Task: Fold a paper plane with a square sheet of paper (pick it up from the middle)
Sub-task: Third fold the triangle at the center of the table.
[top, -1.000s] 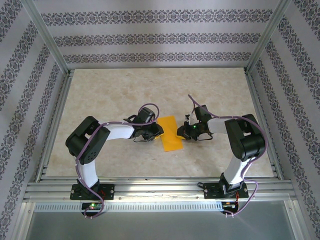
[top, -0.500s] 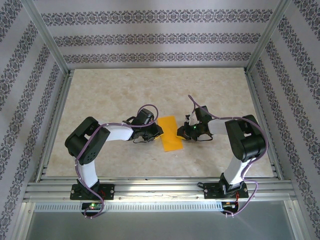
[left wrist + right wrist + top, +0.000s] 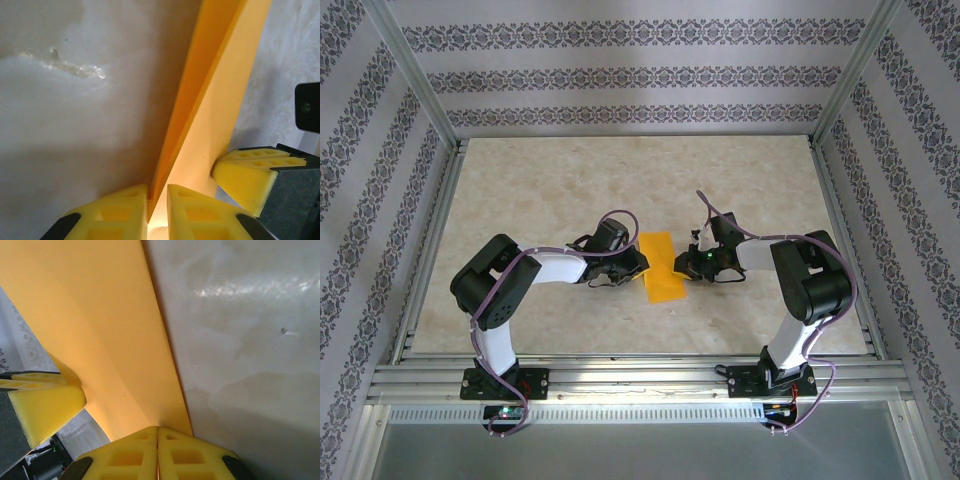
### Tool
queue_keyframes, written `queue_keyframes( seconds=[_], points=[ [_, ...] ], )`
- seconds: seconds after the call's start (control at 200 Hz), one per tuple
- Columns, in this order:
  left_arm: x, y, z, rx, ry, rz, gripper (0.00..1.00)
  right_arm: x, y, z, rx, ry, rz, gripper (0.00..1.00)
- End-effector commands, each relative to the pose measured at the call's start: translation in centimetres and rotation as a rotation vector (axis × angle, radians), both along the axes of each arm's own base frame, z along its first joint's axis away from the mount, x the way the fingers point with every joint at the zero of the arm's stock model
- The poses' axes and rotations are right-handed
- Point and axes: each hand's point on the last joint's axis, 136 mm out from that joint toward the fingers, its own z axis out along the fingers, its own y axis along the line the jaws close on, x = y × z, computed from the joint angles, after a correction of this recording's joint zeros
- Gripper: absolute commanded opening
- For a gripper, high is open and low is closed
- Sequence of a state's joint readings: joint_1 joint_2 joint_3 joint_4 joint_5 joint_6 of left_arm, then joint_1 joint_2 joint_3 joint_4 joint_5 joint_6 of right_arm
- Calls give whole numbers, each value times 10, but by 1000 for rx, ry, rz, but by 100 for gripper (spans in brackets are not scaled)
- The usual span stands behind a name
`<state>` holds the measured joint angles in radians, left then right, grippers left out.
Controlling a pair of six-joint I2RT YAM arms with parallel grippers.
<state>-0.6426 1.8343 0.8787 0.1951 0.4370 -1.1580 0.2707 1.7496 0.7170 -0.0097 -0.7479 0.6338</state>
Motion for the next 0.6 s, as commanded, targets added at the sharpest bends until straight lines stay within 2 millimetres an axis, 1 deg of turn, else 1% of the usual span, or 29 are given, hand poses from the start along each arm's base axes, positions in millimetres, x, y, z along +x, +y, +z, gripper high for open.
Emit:
queue_keyframes(
  seconds=[0.0,0.08,0.15,0.23,0.3,0.385,0.48,0.595],
  points=[
    [-2,-5,3,-17,-11,-12,16,-39,-27,-39,-145,197,-53,10],
    [-2,-5,5,-14,-14,-13,16,-38,-26,-38,-143,196,-54,10],
    [-1,-4,5,-8,-20,-11,12,-37,-25,-37,-135,191,-51,11],
    [0,-3,8,-4,-27,-6,10,-35,-18,-29,-91,167,-33,15],
    [1,0,10,6,-28,3,5,-33,-15,-21,-66,139,-18,18],
    [1,5,15,20,-26,17,3,-29,-11,-8,-38,91,-4,22],
    [2,10,21,9,-29,36,1,-24,-4,15,3,9,20,26],
    [0,16,28,-46,-3,61,1,-24,-1,43,-43,-119,58,27]
  ],
)
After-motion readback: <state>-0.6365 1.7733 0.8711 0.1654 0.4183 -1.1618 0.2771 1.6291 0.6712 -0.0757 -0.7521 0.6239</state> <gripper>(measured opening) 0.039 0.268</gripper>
